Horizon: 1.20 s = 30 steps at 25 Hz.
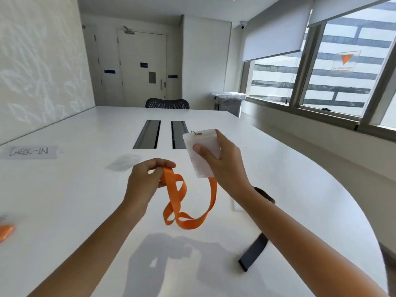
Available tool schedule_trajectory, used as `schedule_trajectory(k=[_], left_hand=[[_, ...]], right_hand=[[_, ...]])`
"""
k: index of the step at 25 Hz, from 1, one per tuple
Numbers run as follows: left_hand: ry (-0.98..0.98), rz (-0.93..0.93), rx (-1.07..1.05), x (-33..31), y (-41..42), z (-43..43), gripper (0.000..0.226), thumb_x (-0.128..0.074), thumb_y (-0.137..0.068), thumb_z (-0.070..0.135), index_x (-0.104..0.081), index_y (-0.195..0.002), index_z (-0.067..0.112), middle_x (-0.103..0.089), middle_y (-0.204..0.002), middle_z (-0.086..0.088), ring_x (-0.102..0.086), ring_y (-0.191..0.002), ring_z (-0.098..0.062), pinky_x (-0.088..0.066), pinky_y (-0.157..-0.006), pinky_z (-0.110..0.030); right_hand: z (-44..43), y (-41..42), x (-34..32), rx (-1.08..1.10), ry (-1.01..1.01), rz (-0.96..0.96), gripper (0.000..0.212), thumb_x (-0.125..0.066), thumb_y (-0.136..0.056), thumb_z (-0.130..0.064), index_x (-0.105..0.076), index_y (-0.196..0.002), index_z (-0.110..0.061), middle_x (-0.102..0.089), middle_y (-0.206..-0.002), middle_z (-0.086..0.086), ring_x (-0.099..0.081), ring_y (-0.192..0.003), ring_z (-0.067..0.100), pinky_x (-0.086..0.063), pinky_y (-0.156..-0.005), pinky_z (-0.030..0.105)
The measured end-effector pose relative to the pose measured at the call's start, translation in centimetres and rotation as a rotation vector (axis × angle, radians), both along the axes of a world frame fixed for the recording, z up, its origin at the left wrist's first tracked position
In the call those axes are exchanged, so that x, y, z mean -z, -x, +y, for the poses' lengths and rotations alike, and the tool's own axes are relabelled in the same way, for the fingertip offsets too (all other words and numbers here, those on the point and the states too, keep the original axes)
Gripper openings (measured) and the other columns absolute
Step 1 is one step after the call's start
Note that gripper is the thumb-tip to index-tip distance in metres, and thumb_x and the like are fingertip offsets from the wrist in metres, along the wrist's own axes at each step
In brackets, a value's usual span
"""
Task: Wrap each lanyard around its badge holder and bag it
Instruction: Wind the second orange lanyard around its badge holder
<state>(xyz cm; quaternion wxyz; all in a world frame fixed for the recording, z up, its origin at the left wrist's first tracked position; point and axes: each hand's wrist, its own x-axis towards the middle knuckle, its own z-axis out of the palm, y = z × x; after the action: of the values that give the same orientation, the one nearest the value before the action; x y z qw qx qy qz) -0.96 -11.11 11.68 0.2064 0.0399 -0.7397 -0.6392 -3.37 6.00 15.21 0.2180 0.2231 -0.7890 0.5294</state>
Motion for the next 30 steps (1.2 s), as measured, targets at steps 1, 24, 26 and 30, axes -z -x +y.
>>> schedule_trajectory(k=[1, 24, 26, 30], left_hand=[[0.039, -0.001, -0.088, 0.3, -0.5, -1.4, 0.035, -0.044, -0.097, 0.003, -0.072, -0.085, 0.021, -0.071, -0.088, 0.003, -0.070, -0.078, -0.015, -0.058, -0.075, -0.029], [0.099, -0.104, 0.180, 4.4, -2.1, -0.3, 0.015, -0.041, -0.101, 0.035, -0.039, -0.115, 0.035, -0.052, -0.110, 0.022, -0.050, -0.111, -0.005, -0.041, -0.096, -0.024], [0.144, -0.087, 0.206, 4.0, -2.2, 0.0, 0.011, -0.037, -0.098, 0.045, -0.042, -0.109, 0.044, -0.053, -0.102, 0.031, -0.052, -0.100, 0.006, -0.040, -0.085, -0.014], [0.019, 0.026, 0.309, 3.4, -1.7, -0.2, 0.024, -0.038, -0.102, 0.028, -0.057, -0.090, 0.019, -0.059, -0.082, 0.003, -0.066, -0.072, 0.002, -0.049, -0.072, -0.009]], right_hand=[[-0.7, 0.2, 0.5, -0.054, -0.007, -0.099, 0.038, -0.062, -0.093, -0.032, -0.053, -0.127, -0.017, -0.060, -0.117, -0.003, -0.059, -0.097, 0.017, -0.055, -0.069, 0.019], [-3.4, -1.5, -0.4, -0.813, 0.478, -1.087, 0.037, -0.051, -0.097, -0.026, -0.055, -0.122, 0.001, -0.074, -0.098, 0.010, -0.074, -0.076, 0.020, -0.055, -0.041, 0.025], [-3.2, -1.7, -0.7, -0.900, 0.483, -1.039, 0.039, -0.055, -0.094, -0.022, -0.053, -0.125, 0.001, -0.073, -0.106, 0.011, -0.074, -0.086, 0.024, -0.057, -0.043, 0.026], [-2.9, -1.6, -0.9, -0.899, 0.637, -0.938, 0.072, -0.069, -0.077, 0.003, -0.037, -0.140, -0.008, -0.060, -0.124, 0.020, -0.070, -0.099, 0.034, -0.060, -0.053, 0.032]])
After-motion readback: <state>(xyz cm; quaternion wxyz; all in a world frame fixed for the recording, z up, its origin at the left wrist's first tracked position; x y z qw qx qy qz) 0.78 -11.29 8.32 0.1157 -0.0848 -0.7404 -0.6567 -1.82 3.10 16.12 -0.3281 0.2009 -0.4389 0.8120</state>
